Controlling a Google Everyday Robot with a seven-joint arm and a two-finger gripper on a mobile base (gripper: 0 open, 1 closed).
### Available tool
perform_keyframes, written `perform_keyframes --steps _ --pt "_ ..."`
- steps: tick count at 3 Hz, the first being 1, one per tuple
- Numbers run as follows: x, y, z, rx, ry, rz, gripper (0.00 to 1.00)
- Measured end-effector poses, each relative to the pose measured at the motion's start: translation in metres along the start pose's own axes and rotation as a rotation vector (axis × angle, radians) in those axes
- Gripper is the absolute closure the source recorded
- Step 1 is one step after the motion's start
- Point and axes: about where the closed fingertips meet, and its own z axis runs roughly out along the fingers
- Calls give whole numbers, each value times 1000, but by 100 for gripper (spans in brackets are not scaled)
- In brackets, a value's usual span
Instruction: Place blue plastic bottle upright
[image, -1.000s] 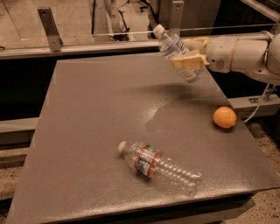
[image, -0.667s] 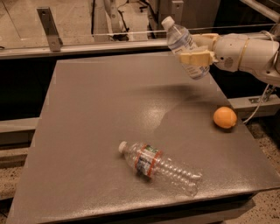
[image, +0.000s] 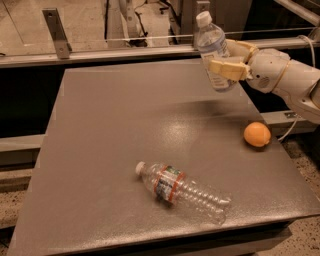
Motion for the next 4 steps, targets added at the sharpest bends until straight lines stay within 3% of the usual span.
perform_keyframes --steps 1,3,4 --pt "-5 4 -2 -18 -77 4 100" --pt "27 17 -27 -61 -170 99 100" --pt "35 16 -39 -85 -179 124 100"
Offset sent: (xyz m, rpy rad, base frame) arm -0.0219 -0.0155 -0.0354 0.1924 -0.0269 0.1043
